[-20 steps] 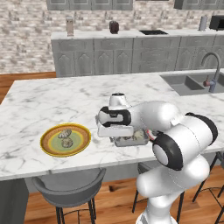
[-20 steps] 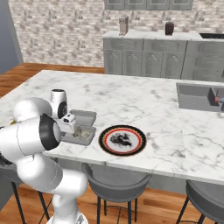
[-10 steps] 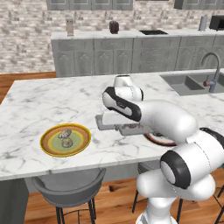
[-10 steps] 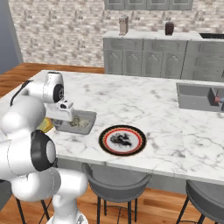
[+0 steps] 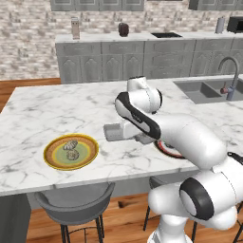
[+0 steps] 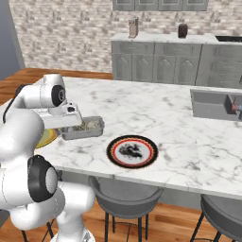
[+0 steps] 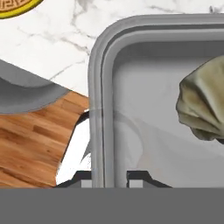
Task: Place two dumplings into each of the tupperware containers and then place the containers in the fridge.
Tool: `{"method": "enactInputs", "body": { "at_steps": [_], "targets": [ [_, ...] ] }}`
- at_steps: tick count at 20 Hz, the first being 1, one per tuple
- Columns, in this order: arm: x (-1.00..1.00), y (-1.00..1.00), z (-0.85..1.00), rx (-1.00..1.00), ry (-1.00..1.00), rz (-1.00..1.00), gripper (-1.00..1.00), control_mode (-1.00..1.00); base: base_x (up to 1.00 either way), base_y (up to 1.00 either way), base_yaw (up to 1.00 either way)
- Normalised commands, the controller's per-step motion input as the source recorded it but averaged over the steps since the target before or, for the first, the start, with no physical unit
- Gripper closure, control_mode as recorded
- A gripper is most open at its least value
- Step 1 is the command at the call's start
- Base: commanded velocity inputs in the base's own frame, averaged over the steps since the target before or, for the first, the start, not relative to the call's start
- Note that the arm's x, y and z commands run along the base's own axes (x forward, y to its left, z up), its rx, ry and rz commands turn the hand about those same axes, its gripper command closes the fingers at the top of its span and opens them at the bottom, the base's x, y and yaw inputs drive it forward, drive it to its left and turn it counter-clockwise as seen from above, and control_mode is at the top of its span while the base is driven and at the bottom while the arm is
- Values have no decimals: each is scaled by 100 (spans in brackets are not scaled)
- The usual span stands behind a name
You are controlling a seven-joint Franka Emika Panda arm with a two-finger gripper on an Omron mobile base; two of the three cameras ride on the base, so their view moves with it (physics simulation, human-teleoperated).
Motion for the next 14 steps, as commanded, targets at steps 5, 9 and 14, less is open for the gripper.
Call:
{"method": "enactInputs", "body": {
  "at_steps": [5, 9, 14],
  "targets": [
    [-69, -38, 56, 0, 4, 29, 100, -100, 0, 0, 0],
    [-30, -71, 34, 0, 6, 30, 100, -100, 0, 0, 0],
    [-2, -62, 11, 0, 4, 44, 100, -100, 0, 0, 0]
  ]
}}
